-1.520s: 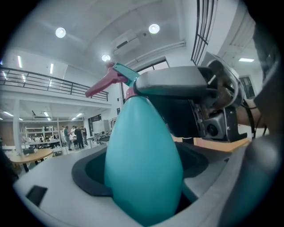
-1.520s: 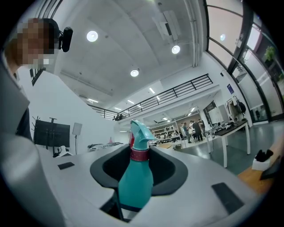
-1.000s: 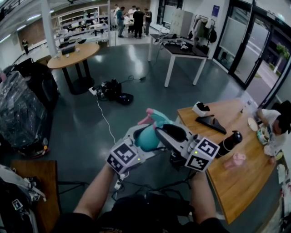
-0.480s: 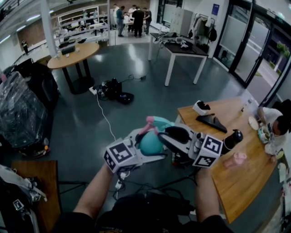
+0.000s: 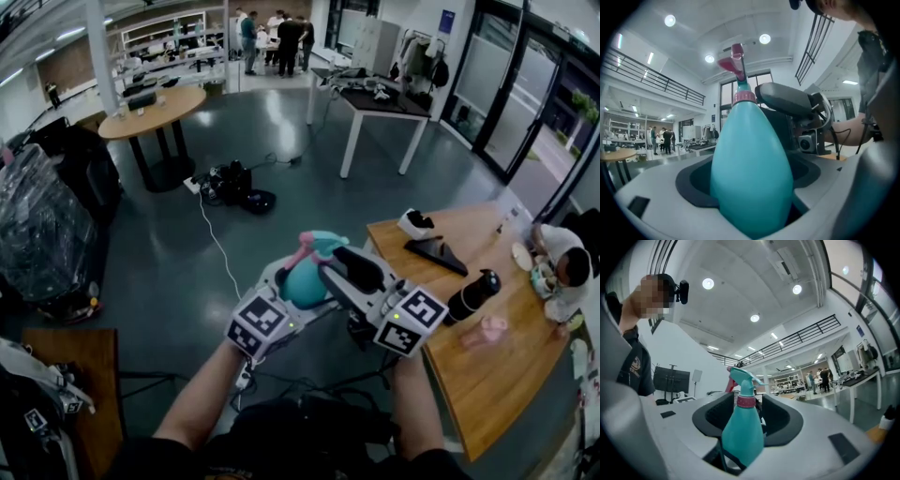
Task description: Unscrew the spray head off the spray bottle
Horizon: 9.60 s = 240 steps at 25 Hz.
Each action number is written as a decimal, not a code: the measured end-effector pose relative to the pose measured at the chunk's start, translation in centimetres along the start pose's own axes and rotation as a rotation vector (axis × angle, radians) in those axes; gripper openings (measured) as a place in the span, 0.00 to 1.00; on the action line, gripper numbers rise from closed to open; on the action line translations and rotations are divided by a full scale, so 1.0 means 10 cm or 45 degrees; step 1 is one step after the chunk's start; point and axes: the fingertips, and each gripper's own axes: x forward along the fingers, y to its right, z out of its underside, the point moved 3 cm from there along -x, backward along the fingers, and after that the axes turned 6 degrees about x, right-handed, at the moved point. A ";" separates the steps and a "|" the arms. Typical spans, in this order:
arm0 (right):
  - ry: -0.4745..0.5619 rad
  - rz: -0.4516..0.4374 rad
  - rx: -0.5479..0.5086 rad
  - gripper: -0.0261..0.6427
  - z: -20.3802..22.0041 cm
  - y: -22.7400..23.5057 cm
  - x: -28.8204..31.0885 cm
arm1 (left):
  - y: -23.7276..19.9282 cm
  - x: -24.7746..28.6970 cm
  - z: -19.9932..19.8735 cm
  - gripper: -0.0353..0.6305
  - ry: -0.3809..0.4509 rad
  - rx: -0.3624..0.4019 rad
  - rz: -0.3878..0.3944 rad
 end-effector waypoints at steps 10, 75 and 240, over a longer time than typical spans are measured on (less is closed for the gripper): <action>-0.049 0.191 0.011 0.32 0.05 0.00 0.13 | -0.16 0.04 0.10 0.71 -0.085 0.051 -0.227; -0.059 -0.002 -0.080 0.23 -0.04 -0.25 0.06 | -0.28 0.02 0.15 0.71 0.016 -0.116 -0.214; -0.077 0.049 -0.031 0.29 -0.12 -0.01 -0.08 | 0.04 0.09 -0.04 0.71 0.033 0.013 -0.061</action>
